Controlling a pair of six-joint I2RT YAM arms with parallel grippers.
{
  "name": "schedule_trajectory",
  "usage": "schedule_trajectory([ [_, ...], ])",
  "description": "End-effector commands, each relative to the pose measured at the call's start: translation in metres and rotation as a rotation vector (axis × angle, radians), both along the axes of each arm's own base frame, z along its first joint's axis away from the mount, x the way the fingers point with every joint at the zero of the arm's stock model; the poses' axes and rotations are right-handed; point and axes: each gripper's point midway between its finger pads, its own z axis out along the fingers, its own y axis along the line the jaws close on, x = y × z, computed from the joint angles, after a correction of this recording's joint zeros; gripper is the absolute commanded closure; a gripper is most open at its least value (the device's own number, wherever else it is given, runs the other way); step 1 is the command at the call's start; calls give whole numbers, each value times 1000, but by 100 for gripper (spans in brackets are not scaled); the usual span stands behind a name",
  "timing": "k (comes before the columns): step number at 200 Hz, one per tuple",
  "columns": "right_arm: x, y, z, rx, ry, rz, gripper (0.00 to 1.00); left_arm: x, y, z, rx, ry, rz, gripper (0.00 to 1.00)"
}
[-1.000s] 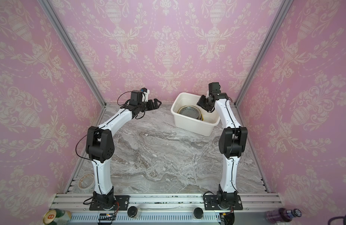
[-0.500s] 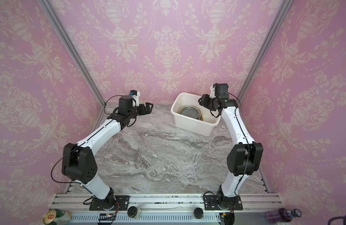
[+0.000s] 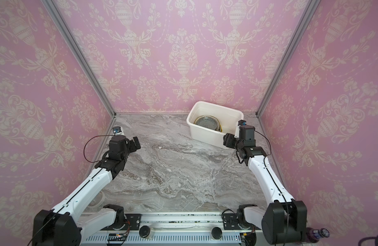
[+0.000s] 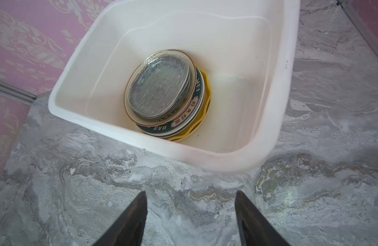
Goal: Place the plates into the plastic bin on the countertop
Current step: Reset both arms
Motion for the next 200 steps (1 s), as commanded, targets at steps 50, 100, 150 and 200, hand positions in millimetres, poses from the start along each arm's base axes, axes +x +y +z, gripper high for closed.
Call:
schedule_trajectory([
  [50, -15, -22, -43, -165, -232, -41, 18, -58, 54, -54, 155, 16, 187, 1],
  [100, 0, -37, -63, -291, -316, -75, 0, -39, 47, -67, 126, -65, 140, 1],
  [150, 26, -36, -81, -303, -367, -63, 0, 11, 26, -75, 144, -103, 7, 1],
  [200, 28, -35, -93, -288, -368, -52, 0, 41, 25, -90, 184, -73, -94, 1],
])
